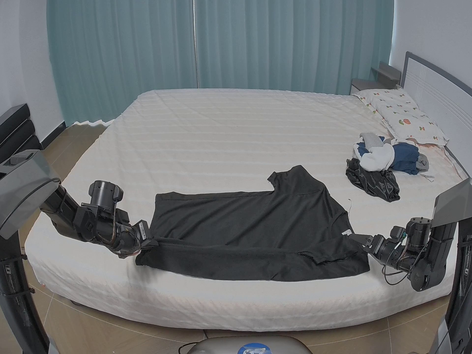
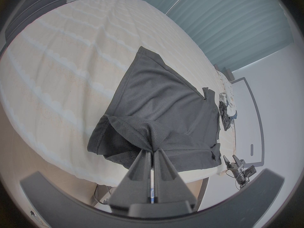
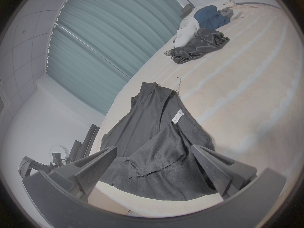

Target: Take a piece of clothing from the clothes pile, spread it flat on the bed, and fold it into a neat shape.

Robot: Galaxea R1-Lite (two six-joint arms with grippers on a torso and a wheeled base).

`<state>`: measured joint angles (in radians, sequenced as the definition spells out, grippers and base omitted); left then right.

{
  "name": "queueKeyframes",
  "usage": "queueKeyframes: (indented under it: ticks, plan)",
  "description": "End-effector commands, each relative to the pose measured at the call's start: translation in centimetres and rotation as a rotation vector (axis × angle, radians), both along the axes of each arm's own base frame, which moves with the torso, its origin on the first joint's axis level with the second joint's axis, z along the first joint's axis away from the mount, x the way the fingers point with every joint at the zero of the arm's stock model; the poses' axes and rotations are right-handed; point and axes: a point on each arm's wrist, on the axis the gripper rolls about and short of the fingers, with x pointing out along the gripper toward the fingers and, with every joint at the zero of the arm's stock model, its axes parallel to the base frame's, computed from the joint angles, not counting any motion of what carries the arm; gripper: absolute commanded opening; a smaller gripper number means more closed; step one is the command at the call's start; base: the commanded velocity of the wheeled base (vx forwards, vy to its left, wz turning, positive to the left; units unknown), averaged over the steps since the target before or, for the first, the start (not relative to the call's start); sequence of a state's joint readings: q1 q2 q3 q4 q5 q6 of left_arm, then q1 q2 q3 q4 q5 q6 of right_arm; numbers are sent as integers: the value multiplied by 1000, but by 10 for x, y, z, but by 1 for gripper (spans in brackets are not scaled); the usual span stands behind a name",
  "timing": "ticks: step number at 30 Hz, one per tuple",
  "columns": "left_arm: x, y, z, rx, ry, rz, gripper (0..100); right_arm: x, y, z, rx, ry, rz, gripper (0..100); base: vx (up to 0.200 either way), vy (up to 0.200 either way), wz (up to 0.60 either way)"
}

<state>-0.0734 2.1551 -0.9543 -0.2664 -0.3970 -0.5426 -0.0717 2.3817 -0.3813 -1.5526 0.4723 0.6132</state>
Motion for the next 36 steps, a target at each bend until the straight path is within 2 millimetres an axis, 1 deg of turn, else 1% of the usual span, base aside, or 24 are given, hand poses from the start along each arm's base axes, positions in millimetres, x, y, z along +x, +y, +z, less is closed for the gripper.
queueKeyframes:
  ticks: [1, 5, 7, 9, 11, 12, 14, 19, 24, 27, 36]
  plan:
    - [-5, 0, 2, -5, 5, -2, 0, 4, 5, 2, -8, -26, 18, 100, 0, 0, 0]
    - [-7, 0, 1, -3, 11, -4, 0, 16, 15, -6, -8, -34, 53, 100, 0, 0, 0]
    - [-9, -1, 1, -4, 14, -8, 0, 22, 17, -11, -13, -39, 60, 100, 0, 0, 0]
    - [-9, -1, 1, -4, 14, -8, 0, 25, 17, -11, -14, -42, 60, 100, 0, 0, 0]
    - [-9, -1, 1, -4, 14, -8, 0, 36, 18, -15, -16, -17, 65, 100, 0, 0, 0]
    - [-9, -1, 0, -4, 17, -8, 0, 37, 18, -16, -18, -14, 66, 100, 0, 0, 0]
    - [-10, -2, 0, -4, 19, -11, 0, 50, 18, -20, -24, -14, 69, 100, 0, 0, 0]
    - [-9, -2, 0, -3, 19, -10, 0, 67, 16, -20, -26, -44, 64, 100, 0, 0, 0]
    - [-9, -2, 0, -3, 19, -10, 0, 73, 17, -25, -26, -26, 66, 100, 0, 0, 0]
    - [-9, -2, 0, -2, 18, -10, 0, 74, 14, -35, -27, -9, 60, 100, 0, 0, 0]
    - [-9, -2, 0, -2, 16, -10, 0, 76, 14, -40, -44, -10, 68, 100, 0, 0, 0]
